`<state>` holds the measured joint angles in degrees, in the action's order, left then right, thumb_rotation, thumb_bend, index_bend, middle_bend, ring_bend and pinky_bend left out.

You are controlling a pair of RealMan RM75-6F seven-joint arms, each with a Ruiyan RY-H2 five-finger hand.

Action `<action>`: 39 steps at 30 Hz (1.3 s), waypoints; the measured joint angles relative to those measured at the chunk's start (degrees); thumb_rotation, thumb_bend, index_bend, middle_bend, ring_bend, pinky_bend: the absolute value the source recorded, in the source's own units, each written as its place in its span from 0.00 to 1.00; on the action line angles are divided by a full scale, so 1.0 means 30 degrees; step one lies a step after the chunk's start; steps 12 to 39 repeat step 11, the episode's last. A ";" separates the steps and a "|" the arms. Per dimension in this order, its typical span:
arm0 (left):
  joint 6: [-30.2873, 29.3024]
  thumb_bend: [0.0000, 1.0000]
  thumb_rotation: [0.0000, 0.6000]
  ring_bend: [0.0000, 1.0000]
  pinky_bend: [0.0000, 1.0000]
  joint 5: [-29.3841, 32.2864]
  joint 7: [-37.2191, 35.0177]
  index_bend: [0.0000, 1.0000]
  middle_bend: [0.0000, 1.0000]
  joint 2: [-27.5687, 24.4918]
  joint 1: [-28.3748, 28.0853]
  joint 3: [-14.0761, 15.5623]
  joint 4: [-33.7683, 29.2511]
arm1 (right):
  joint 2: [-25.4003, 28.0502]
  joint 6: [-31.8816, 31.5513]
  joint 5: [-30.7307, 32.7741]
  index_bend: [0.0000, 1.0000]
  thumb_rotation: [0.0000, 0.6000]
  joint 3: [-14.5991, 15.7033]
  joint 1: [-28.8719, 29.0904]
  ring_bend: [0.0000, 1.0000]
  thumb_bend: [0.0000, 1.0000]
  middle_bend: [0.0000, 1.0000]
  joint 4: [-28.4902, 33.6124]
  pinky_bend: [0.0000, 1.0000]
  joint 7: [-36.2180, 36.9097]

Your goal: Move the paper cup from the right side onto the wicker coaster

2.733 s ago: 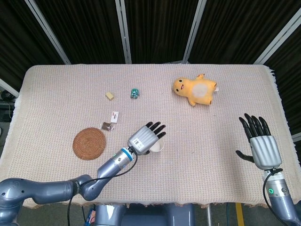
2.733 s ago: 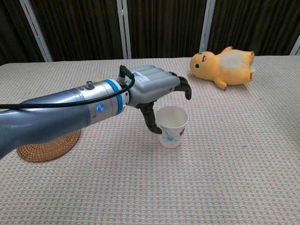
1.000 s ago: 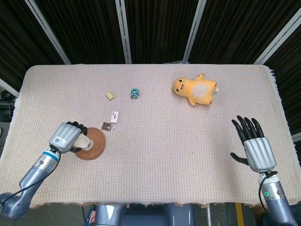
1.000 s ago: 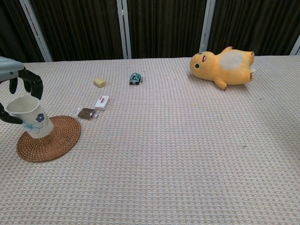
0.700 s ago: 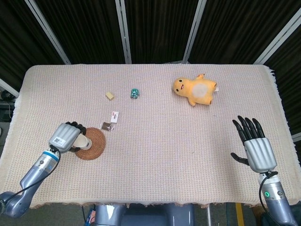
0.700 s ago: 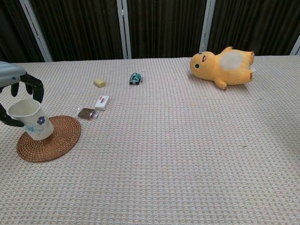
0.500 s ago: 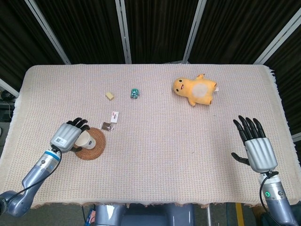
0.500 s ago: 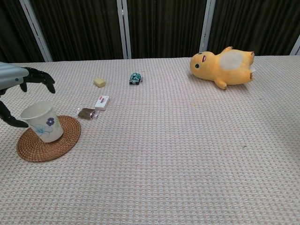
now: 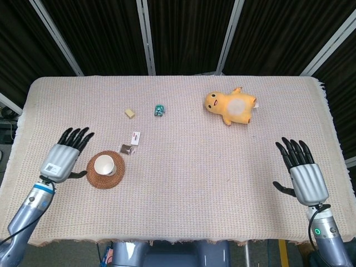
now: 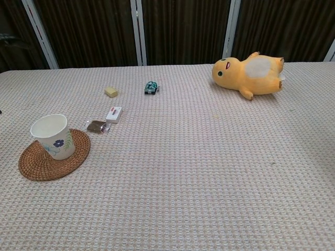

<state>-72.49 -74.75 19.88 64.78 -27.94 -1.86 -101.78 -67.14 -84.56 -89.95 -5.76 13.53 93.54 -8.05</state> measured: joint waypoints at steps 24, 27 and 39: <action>-0.5383 0.00 1.00 0.00 0.00 -0.1873 -0.0464 0.00 0.00 0.1194 0.4307 0.0891 -0.0011 | 0.0174 -0.0091 0.0075 0.00 1.00 -0.0060 -0.0139 0.00 0.00 0.00 0.0229 0.00 0.0111; -0.5383 0.00 1.00 0.00 0.00 -0.1873 -0.0464 0.00 0.00 0.1194 0.4307 0.0891 -0.0011 | 0.0174 -0.0091 0.0075 0.00 1.00 -0.0060 -0.0139 0.00 0.00 0.00 0.0229 0.00 0.0111; -0.5383 0.00 1.00 0.00 0.00 -0.1873 -0.0464 0.00 0.00 0.1194 0.4307 0.0891 -0.0011 | 0.0174 -0.0091 0.0075 0.00 1.00 -0.0060 -0.0139 0.00 0.00 0.00 0.0229 0.00 0.0111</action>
